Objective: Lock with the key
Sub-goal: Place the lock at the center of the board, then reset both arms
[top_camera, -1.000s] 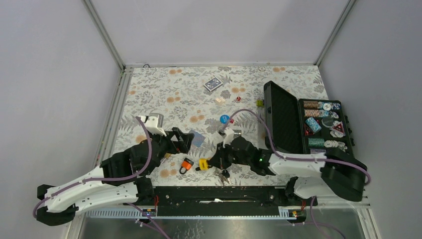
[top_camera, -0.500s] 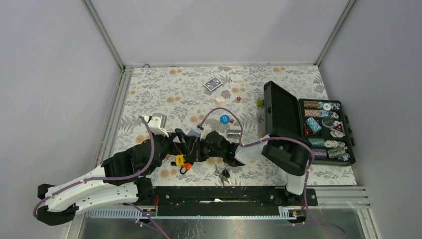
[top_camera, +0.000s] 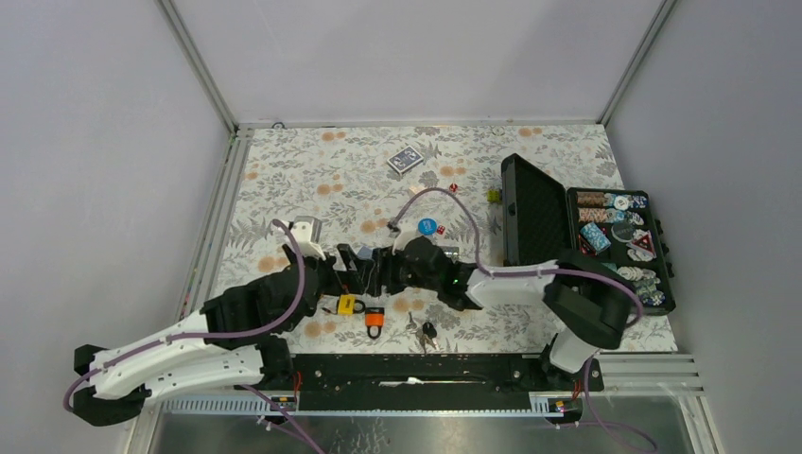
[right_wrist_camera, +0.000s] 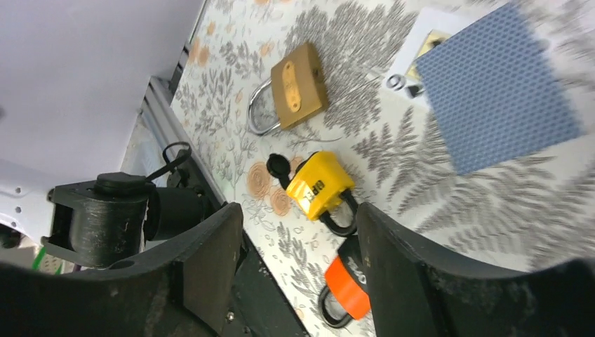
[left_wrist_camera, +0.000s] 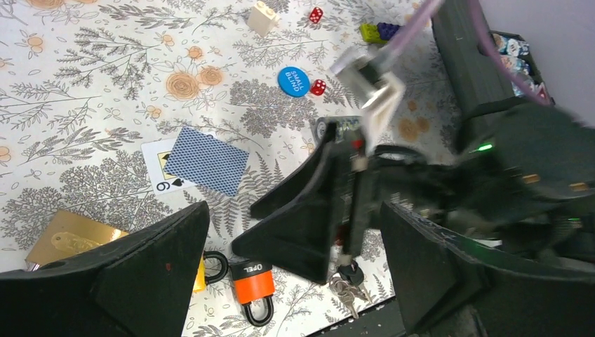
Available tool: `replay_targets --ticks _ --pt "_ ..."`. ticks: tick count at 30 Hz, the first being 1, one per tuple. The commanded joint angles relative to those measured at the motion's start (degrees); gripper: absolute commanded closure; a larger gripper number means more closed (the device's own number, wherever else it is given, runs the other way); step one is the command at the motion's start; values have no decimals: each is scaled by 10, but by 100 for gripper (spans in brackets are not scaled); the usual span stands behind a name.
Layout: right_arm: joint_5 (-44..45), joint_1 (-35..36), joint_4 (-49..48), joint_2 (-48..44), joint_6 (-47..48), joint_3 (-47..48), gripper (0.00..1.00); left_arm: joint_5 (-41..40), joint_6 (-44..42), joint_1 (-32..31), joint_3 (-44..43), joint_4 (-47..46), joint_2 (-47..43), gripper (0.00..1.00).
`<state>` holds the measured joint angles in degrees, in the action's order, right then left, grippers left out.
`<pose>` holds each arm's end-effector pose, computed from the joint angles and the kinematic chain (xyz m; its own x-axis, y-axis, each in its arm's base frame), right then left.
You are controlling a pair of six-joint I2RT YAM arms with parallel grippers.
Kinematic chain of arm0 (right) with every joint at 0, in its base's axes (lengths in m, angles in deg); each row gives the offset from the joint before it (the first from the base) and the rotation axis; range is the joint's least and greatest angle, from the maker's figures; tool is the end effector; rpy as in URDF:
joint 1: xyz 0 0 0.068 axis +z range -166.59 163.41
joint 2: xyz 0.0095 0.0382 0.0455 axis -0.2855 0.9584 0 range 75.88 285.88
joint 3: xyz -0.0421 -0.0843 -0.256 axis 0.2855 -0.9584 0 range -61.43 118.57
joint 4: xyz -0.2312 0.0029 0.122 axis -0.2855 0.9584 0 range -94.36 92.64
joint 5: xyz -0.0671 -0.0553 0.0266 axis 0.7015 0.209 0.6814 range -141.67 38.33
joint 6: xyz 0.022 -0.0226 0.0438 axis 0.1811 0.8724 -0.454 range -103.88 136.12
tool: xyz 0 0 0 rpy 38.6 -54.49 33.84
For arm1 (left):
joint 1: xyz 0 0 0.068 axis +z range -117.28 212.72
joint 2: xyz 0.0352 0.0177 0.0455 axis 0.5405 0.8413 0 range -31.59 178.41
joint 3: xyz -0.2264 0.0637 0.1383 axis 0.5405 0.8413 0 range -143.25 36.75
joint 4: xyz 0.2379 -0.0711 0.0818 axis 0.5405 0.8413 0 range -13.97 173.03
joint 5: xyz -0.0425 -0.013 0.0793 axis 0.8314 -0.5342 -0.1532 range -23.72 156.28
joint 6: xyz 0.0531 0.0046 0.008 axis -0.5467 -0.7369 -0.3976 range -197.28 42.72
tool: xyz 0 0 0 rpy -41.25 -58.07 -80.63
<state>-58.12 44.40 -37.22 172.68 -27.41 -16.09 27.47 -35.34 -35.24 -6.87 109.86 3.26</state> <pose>0.1684 0.3120 0.1864 -0.7463 0.0656 -0.6624 -0.5608 0.4740 0.6788 0.0689 -0.1108 0.3180 -0.4586 -0.2550 -0.8513 0.2727 0.8714 -0.4079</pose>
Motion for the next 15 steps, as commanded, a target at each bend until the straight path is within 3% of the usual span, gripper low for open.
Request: replay_targets --ticks 1,3,8,15 --pt "43 -42 75 -94 75 -34 31 -14 19 3 -18 -20 24 1" --pt "49 -81 155 -126 101 -27 29 30 25 33 -22 -20 41 1" --pt "-18 -216 375 -173 152 32 19 198 32 188 -6 -32 70 1" --pt "-99 -381 568 -337 211 69 10 156 -5 230 -60 36 53 1"
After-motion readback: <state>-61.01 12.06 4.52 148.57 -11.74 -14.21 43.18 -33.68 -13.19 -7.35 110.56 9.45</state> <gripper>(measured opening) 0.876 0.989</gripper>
